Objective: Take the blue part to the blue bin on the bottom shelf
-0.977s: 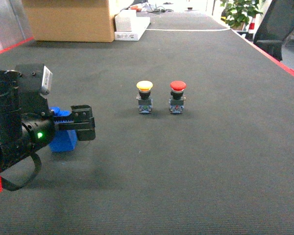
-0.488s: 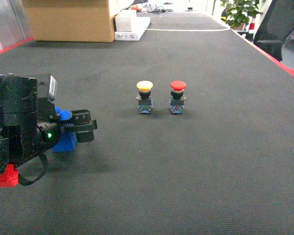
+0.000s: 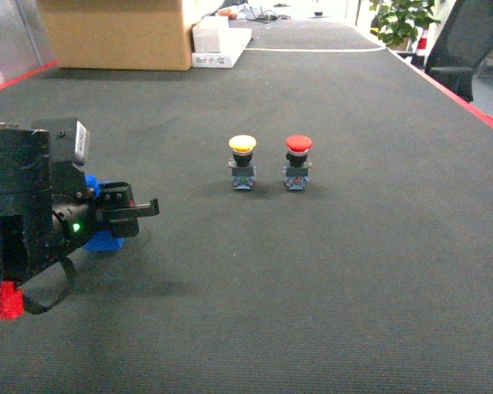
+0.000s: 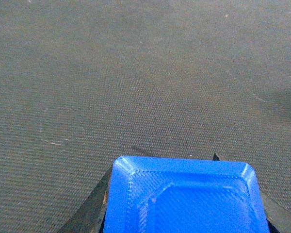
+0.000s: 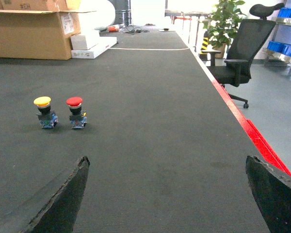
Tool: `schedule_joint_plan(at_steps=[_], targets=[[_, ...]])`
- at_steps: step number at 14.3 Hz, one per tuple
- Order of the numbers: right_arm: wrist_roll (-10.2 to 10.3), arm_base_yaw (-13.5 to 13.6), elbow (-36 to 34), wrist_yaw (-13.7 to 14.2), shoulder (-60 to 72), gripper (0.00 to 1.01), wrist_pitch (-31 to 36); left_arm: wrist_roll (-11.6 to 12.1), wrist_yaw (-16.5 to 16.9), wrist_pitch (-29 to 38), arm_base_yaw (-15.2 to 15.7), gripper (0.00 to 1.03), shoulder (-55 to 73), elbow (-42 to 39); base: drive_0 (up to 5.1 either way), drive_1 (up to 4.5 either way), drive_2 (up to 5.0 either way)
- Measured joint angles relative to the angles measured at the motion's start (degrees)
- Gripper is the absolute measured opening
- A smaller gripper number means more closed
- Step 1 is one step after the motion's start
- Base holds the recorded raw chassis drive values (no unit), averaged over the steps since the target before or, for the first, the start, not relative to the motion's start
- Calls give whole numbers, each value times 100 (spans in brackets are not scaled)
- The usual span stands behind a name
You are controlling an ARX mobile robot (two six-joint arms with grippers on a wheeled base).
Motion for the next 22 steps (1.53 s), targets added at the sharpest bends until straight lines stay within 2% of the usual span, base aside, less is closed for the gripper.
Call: schedule_joint_plan(at_steps=[1,2,3,5,6,7,8,10,13,17,22], targets=[[-2,0,0,0,0,98,0,66,-122,251,-63,45,-286,-363,0,0,0],[0,0,0,0,0,98,2,260,-358,621,-192,45,-769,-857,0,0,0],[-2,0,0,0,0,98,2,374,-485,608,-313,45,-1545,-1355,0,0,0],[-2,0,0,0,0,98,2,455,-466,120,-413,45,-2861,-2028,0,0,0],[-2,0,0,0,0,98,2,433,-374,-319,-363,45,-3681,-2378,0,0,0],[-2,0,0,-2,0,98,2,315,-341,-778,-339,45,-4457,-2680,0,0,0],[-2,0,0,0,0,98,0,245,-466,-1266,-376,45,-5233,-2948,0,0,0],[0,0,0,0,0,98,2,166,-734,-2302,-704,45,-6874,-3311,0,0,0],[0,0,0,0,0,98,2,83,-1235,-3442,-988,45,-8387,-3484,0,0,0],[0,0,0,0,0,98,2,9,-1519,-3932,-1250,45,-8996,-3491,0,0,0],[-2,0,0,0,0,98,2,-2,-1558,-3936,-1248,45,-8981,-3501,0,0,0]])
